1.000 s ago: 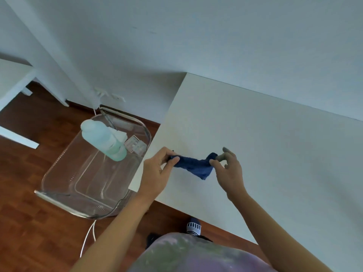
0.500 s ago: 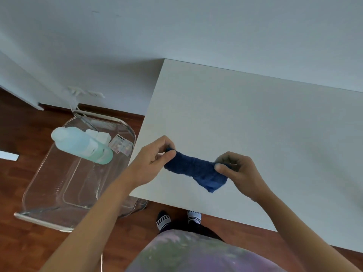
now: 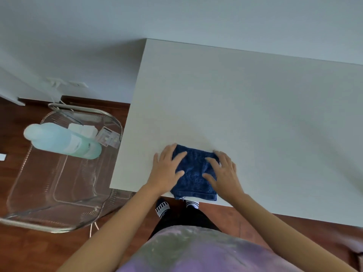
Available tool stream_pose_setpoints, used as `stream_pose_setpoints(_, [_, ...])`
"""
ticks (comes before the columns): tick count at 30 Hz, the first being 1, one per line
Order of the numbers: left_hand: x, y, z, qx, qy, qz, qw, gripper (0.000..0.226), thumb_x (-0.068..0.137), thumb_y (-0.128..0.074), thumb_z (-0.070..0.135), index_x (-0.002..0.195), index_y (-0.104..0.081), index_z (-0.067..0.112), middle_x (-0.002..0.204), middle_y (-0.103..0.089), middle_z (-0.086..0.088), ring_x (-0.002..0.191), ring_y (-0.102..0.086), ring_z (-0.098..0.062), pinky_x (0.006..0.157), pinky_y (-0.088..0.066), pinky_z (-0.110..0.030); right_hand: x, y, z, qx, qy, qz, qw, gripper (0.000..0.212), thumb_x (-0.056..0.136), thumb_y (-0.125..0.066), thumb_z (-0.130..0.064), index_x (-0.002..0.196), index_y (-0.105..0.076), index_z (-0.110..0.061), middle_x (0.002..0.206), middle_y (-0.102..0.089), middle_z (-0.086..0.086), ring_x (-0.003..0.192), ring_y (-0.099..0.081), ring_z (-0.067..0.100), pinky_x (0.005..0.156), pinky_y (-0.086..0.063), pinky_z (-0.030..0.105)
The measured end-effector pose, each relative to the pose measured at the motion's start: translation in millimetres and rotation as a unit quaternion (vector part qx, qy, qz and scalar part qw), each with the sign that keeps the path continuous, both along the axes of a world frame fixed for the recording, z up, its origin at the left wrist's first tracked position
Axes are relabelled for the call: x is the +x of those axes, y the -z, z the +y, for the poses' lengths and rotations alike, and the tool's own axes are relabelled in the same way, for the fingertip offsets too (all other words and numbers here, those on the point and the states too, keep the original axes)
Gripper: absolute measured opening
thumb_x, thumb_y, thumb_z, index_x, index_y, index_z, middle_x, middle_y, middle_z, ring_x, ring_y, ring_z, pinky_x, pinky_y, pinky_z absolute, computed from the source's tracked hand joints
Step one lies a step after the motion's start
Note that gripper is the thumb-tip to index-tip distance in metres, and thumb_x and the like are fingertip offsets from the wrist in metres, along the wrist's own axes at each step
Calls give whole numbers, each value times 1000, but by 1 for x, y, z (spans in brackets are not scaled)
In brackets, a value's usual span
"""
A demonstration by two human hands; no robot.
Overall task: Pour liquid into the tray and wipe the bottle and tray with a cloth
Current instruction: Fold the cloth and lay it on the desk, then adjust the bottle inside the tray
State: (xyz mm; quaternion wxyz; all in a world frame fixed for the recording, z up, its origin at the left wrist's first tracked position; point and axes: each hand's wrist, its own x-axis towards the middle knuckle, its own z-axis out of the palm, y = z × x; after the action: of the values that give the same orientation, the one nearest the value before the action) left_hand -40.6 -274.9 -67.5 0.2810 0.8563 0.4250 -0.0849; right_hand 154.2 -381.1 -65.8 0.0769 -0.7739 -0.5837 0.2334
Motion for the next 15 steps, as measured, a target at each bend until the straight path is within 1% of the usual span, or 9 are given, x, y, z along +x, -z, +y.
stream_pose_setpoints(2, [-5,7,-13,8,8,44,999,62,100,-44,37,154,-13,38,164,15,-1,151,11,-24,117,0,-58,-5,4,-3,-25,-28,-39,999,54,92,-53,-40,140,-42,-20,156,-20,10,146,-13,31,115,-17,44])
stream_pose_setpoints(4, [-9,7,-19,0,-19,34,999,62,101,-41,38,154,-10,38,163,18,-1,150,16,-23,117,4,-57,-7,0,4,-21,-18,-20,999,52,89,-57,-35,138,-43,-21,157,-14,13,146,-5,35,115,-12,47])
stream_pose_setpoints(6, [-16,2,-20,-7,-80,-12,997,62,100,-42,36,155,-13,34,164,14,-1,150,15,-20,117,8,-54,-12,-10,20,6,-32,11,999,51,87,-60,-30,135,-46,-22,157,-15,13,146,-3,37,114,-12,49])
stream_pose_setpoints(8, [-28,-7,-20,-7,-178,-88,980,60,99,-47,31,153,-22,28,164,1,-1,151,5,-18,119,6,-49,-24,-20,40,33,-75,39,996,49,87,-60,-26,134,-46,-22,156,-18,11,146,-5,35,115,-12,49])
stream_pose_setpoints(10, [-47,-17,-18,12,-297,-178,938,54,96,-54,19,148,-36,20,159,-20,-5,148,-15,-20,121,-6,-45,-45,-31,64,56,-123,76,988,46,87,-59,-20,132,-47,-21,154,-22,9,145,-9,32,116,-12,47])
stream_pose_setpoints(11, [-60,-21,-15,26,-356,-212,910,51,95,-56,13,144,-41,16,155,-30,-7,145,-24,-21,120,-15,-39,-58,-36,76,64,-144,95,983,44,87,-58,-17,130,-48,-21,152,-26,8,144,-12,30,115,-13,45])
stream_pose_setpoints(13, [-89,-27,-9,46,-475,-247,843,46,92,-56,5,137,-49,13,144,-44,-6,135,-39,-20,109,-26,-23,-89,-44,99,70,-179,132,972,40,88,-56,-12,127,-51,-20,146,-35,6,139,-24,26,113,-20,41])
stream_pose_setpoints(14, [-103,-28,-5,45,-535,-252,805,44,92,-55,5,135,-50,14,141,-47,-4,132,-43,-18,104,-28,-20,-104,-46,110,67,-193,152,967,39,88,-55,-10,126,-52,-19,143,-39,6,135,-30,25,110,-25,40])
stream_pose_setpoints(15, [-118,-29,-1,37,-590,-258,764,43,92,-54,6,135,-51,14,140,-48,-3,131,-44,-17,103,-29,-21,-121,-48,121,60,-206,172,961,37,89,-54,-9,125,-53,-17,139,-43,6,131,-35,25,108,-29,38])
